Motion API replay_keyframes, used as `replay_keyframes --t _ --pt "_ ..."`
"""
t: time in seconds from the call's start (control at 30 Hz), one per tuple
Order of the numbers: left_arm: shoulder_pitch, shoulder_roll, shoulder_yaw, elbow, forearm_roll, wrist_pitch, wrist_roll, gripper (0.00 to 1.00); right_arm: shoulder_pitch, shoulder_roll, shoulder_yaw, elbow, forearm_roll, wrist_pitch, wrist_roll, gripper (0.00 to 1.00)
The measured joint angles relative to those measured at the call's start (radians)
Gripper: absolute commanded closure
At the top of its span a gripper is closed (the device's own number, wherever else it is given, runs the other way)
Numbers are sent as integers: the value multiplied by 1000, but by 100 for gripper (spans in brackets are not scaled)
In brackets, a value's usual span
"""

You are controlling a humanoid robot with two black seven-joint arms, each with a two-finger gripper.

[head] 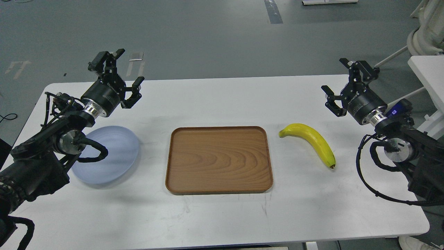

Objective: Place banana on plate with both arms
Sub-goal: 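Raise the left gripper and swing it outward beside the blue plate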

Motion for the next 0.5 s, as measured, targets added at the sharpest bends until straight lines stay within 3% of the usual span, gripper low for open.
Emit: replay_keyframes --t 0.5 --pt "-18 19 11 -1 11 0 9 0 1 3 -4 0 0 0 0 0"
